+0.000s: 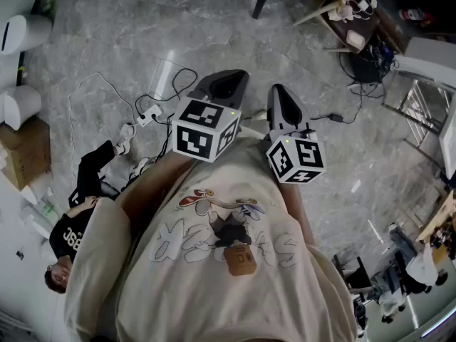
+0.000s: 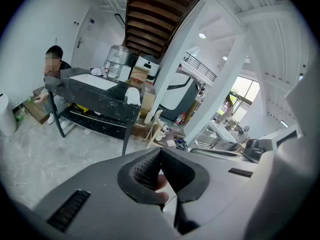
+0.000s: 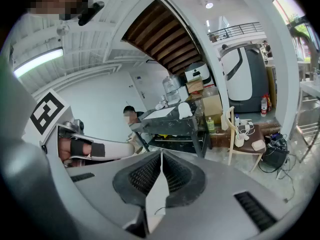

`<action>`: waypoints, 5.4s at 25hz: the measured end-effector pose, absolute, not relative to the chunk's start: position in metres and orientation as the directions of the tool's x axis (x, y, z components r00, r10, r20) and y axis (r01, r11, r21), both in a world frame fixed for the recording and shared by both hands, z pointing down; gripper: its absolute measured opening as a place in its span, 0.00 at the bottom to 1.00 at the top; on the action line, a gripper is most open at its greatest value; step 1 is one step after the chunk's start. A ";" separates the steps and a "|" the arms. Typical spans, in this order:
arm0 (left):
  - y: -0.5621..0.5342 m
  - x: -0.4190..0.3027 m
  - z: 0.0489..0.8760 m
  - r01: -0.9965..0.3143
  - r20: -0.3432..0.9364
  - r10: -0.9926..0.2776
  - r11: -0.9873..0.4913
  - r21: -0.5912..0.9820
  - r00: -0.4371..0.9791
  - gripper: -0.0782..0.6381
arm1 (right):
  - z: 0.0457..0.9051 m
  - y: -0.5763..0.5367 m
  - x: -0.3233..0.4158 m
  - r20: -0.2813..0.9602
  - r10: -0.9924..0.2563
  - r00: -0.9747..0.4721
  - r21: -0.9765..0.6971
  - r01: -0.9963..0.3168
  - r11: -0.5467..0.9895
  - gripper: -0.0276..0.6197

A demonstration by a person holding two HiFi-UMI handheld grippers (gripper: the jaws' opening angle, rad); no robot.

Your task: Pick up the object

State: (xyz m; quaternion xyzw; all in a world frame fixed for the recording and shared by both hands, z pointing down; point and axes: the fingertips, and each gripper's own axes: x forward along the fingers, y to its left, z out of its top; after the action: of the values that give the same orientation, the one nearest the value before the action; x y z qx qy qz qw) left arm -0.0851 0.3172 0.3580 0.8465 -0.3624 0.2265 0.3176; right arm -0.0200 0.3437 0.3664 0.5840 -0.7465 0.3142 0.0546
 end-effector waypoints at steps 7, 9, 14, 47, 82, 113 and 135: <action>0.421 0.007 0.331 -0.717 0.625 -0.414 -0.594 0.365 0.662 0.13 | 0.347 0.447 0.068 0.453 -0.856 -0.249 -0.425 -0.904 0.038 0.09; 0.449 0.042 0.330 -0.709 0.628 -0.407 -0.611 0.353 0.663 0.13 | 0.346 0.469 0.097 0.434 -0.868 -0.242 -0.447 -0.894 0.026 0.08; 0.506 0.098 0.339 -0.731 0.642 -0.429 -0.603 0.320 0.635 0.13 | 0.359 0.521 0.149 0.427 -0.861 -0.276 -0.480 -0.876 0.043 0.08; 0.406 -0.062 0.332 -0.818 0.607 -0.550 -0.431 0.381 0.573 0.13 | 0.365 0.425 0.005 0.478 -0.787 -0.390 -0.421 -0.888 0.185 0.08; 0.287 -0.158 0.360 -0.743 0.607 -0.436 -0.478 0.469 0.664 0.13 | 0.381 0.312 -0.090 0.525 -0.793 -0.308 -0.423 -0.903 0.071 0.08; 0.154 0.034 0.347 -0.844 0.652 -0.554 -0.456 0.282 0.517 0.13 | 0.362 0.158 0.093 0.385 -0.785 -0.486 -0.557 -0.800 0.222 0.08; 0.135 0.106 0.359 -0.861 0.698 -0.532 -0.439 0.256 0.479 0.13 | 0.378 0.138 0.165 0.377 -0.777 -0.504 -0.629 -0.755 0.184 0.08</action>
State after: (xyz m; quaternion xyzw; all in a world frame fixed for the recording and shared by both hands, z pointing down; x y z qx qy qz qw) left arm 0.1057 0.1350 0.3587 0.8041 -0.4332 0.2700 0.3047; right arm 0.1654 0.1383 0.3784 0.4978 -0.7694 0.4000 -0.0135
